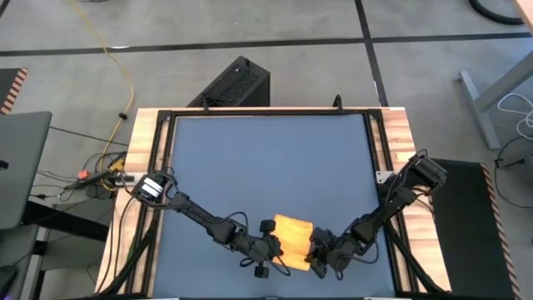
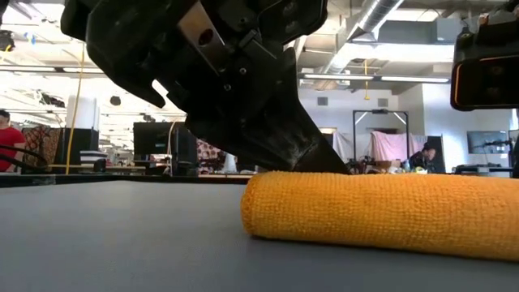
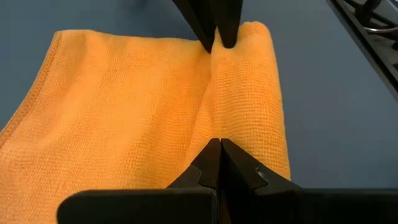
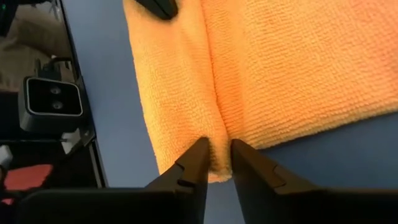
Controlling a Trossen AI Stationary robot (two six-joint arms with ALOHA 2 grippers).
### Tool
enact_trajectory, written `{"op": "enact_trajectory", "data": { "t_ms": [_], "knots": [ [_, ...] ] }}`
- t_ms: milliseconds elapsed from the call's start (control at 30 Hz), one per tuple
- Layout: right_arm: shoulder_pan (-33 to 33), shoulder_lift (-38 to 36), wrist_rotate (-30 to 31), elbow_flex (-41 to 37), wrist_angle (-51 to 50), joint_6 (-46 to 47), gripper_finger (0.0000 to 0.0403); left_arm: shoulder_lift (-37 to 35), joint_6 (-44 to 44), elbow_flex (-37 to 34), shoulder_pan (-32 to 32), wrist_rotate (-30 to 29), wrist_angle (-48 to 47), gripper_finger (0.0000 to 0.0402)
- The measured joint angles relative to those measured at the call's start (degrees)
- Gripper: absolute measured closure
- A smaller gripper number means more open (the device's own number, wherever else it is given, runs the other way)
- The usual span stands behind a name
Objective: Roll towel into tight, uniform cylinder
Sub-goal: Roll the orange microfiber towel
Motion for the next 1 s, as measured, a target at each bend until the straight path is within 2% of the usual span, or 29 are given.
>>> {"op": "enact_trajectory", "data": {
  "t_ms": [433,600,900,1000],
  "knots": [
    [-0.94,-0.19,-1.31,0.19,-0.87,-3.80,0.0242,0.00,-2.44,0.00,-0.81,0.60,-1.40,0.0401],
    [-1.07,-1.75,-1.38,0.16,-3.44,-4.00,0.0238,-0.02,-3.08,0.00,-0.76,0.60,-2.61,0.0401],
    [-1.05,-7.24,-1.40,-0.03,-14.51,-2.96,0.0238,1.86,-4.90,-0.02,-0.81,0.79,-2.70,0.0401],
    [-0.69,-9.86,-0.43,-0.03,-17.46,-5.68,0.0238,1.77,-4.93,0.00,-0.77,0.92,-2.51,0.0401]
  ]
}}
